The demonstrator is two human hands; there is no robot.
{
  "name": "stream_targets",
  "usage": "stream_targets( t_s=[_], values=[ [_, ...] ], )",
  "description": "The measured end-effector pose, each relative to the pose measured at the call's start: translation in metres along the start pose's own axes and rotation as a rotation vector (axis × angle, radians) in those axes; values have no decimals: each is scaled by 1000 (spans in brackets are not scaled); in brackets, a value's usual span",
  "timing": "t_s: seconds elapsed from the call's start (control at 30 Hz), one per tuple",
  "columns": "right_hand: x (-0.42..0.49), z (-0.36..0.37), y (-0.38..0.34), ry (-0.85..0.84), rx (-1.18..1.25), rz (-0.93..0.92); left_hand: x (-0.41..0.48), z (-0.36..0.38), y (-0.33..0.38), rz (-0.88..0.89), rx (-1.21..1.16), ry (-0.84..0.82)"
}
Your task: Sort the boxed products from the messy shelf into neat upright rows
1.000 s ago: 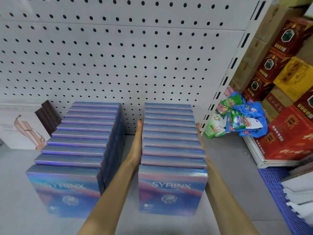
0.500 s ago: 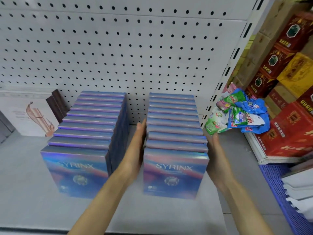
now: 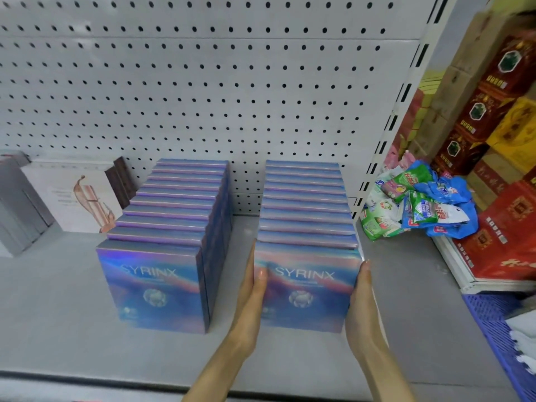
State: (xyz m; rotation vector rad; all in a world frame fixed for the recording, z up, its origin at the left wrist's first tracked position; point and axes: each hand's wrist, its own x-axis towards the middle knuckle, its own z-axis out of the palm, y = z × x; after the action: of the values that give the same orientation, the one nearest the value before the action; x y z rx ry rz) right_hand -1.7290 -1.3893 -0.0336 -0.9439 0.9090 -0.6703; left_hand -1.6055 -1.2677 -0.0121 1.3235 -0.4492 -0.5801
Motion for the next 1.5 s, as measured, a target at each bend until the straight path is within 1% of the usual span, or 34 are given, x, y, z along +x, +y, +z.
stream_targets(
  t_s=[0.03,0.13,0.23,0.33,0.37,0.47,0.6,0.67,0.8,0.93,1.03,1.13,1.17,1.23,1.4,1.5],
  values=[
    [0,3,0,26,14,-20,1,0,0,11,20,-27],
    [-4,9,-1,36,45,-37,3,0,2,35,105,-90],
    [-2,4,-1,33,29,-30,4,-1,-3,11,116,-72],
    [1,-2,-4,-30,-12,33,5,-2,-9,13,107,-54],
    [1,-2,-4,-35,-39,12,4,-2,-8,17,106,-54],
    [3,2,1,34,-165,-167,4,0,-9,8,89,-72],
    [4,11,2,6,-145,-267,7,-5,-12,-43,86,-128],
    [4,13,1,26,-119,-314,8,-8,-12,-83,82,-163],
    [5,15,5,86,-143,-382,8,-8,-11,-77,107,-180],
    [3,15,5,117,-169,-386,6,-7,-9,-98,80,-199],
    [3,14,5,96,-190,-387,5,-7,-1,-100,112,-206],
    [0,16,3,75,-178,-381,5,-5,6,-41,174,-133],
    [-2,18,1,73,-167,-362,4,-5,10,-45,193,-115],
    [-5,19,0,91,-162,-336,2,-4,12,-77,208,-129],
    [-17,20,-7,109,-214,-380,-1,-9,22,-65,207,-108],
    [-26,21,-12,137,-277,-393,0,-14,33,-86,223,-140]
  ],
)
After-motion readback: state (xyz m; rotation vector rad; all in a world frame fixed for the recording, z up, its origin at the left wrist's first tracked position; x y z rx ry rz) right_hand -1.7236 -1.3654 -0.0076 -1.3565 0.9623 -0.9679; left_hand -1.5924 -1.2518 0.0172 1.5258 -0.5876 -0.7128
